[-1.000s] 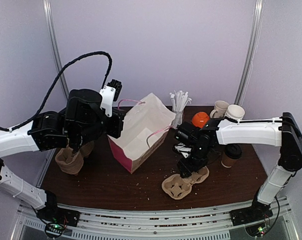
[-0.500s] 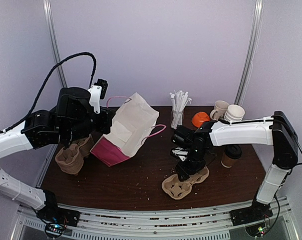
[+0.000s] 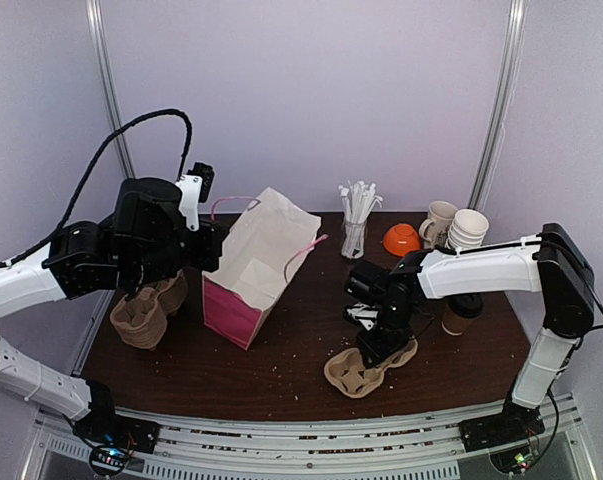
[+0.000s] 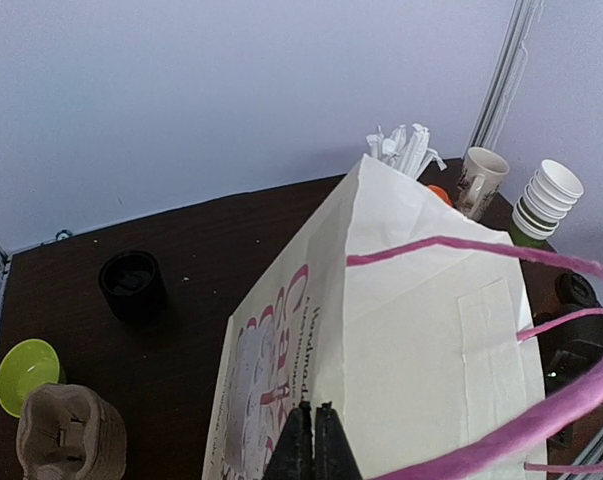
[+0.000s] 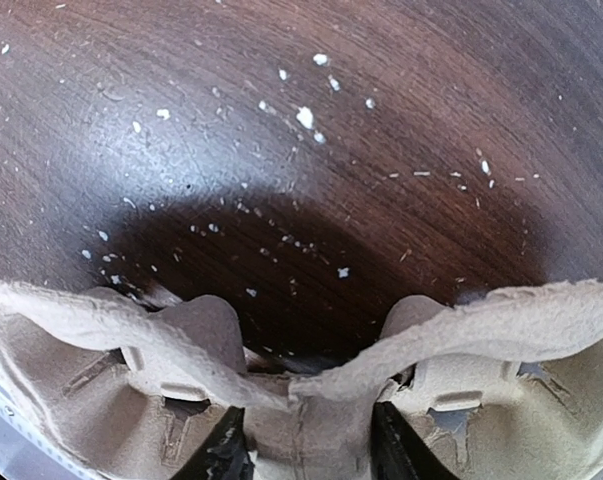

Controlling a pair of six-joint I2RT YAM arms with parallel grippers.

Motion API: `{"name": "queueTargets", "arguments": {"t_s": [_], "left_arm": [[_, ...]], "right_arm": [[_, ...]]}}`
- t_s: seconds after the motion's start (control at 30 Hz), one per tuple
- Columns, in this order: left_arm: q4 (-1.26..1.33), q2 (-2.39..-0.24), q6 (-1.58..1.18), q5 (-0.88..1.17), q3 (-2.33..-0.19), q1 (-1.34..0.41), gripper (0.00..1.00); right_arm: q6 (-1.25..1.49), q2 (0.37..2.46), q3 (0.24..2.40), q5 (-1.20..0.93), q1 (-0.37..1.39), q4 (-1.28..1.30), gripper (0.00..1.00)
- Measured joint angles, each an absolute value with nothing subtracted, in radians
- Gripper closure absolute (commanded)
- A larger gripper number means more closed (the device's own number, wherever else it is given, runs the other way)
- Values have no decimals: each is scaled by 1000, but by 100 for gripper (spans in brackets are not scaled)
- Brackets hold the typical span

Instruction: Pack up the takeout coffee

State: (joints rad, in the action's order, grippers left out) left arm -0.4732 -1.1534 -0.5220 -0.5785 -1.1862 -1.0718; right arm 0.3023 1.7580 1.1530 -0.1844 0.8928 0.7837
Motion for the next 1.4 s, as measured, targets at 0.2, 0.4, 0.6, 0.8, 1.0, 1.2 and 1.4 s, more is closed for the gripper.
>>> {"name": "queueTargets", "arguments": {"t_s": [0.2, 0.4, 0.6, 0.8, 1.0, 1.2, 1.4], "left_arm": [[-473, -1152, -526, -575, -1185, -1068, 100], [-473, -1152, -527, -572, -1185, -1068, 100], [-473, -1153, -527, -572, -1185, -1068, 100], [-473, -1171, -534, -570, -1185, -1068, 100], [-473, -1188, -545, -560, -1184, -1068, 100], [-473, -1190, -555, -558, -1178, -1068, 100], [-472, -1206, -560, -522, -1178, -1059, 100]], "right_arm": [[313, 1752, 1146, -184, 893, 776, 68], [321, 1708, 1143, -170, 893, 789, 69], [329, 1634, 1144, -145, 893, 825, 71], [346, 1558, 1159, -110, 893, 865, 73], [348, 1516, 1160, -93, 893, 882, 76], [348, 1504, 1173, -86, 893, 905, 76], [347, 1454, 1293, -46, 893, 963, 76]]}}
